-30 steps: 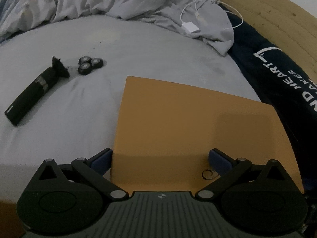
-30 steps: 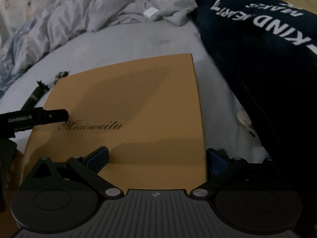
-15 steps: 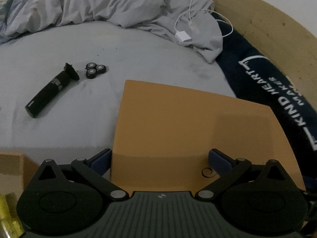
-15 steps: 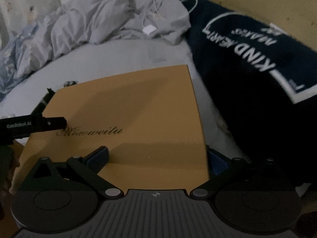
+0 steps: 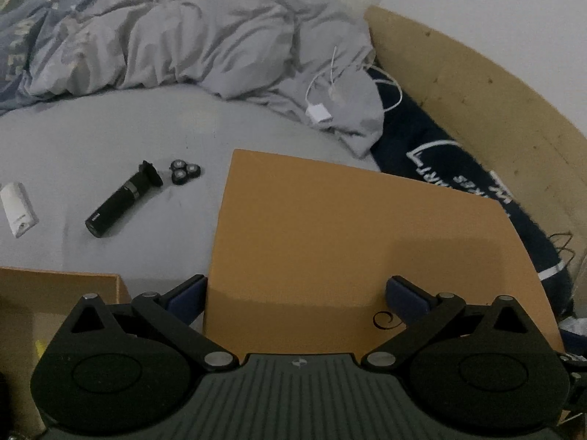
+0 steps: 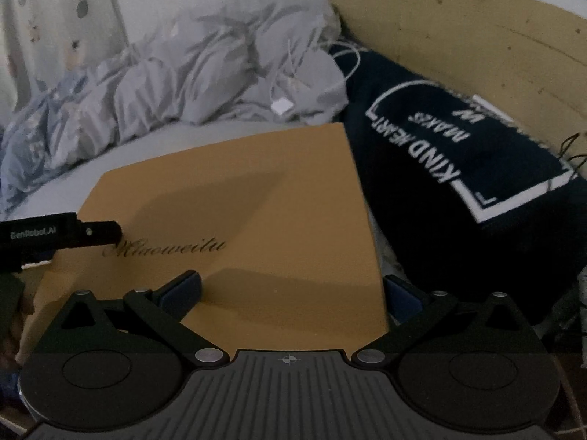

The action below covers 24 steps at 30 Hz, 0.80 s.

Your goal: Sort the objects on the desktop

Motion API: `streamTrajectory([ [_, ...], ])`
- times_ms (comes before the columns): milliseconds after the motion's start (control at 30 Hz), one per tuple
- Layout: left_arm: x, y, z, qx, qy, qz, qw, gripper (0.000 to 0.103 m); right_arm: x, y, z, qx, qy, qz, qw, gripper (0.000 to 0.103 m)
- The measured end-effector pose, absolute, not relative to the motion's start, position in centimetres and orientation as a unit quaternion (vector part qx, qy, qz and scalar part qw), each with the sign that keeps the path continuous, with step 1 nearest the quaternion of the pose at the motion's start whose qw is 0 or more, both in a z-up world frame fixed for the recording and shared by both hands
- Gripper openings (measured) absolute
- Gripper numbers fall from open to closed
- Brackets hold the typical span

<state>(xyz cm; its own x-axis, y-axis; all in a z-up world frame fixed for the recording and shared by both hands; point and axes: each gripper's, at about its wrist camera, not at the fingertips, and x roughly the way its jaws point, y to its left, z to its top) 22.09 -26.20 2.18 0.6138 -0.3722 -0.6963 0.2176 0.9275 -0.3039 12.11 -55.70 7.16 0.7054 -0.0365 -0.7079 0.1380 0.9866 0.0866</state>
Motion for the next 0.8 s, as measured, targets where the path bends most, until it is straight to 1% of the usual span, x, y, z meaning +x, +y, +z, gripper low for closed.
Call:
streamTrajectory([
  [267,19.4,-24.3,5.1,-0.115,0.384,-0.17,0.9,0.103,9.5,-54.8,10.6,0.061,0.363,-0.047,0.929,0.103],
  [533,17.1,-20.9,7.1,-0.13,0.36,-0.148,0.912,0.103,8.5,-50.3,12.4,0.048,0.357,-0.012,0.933,0.103],
  [800,14.5,-15.7,8.5,-0.136,0.337,-0.11,0.925,0.103,7.5,-45.6,14.1,0.034,0.352,0.023,0.935,0.103],
])
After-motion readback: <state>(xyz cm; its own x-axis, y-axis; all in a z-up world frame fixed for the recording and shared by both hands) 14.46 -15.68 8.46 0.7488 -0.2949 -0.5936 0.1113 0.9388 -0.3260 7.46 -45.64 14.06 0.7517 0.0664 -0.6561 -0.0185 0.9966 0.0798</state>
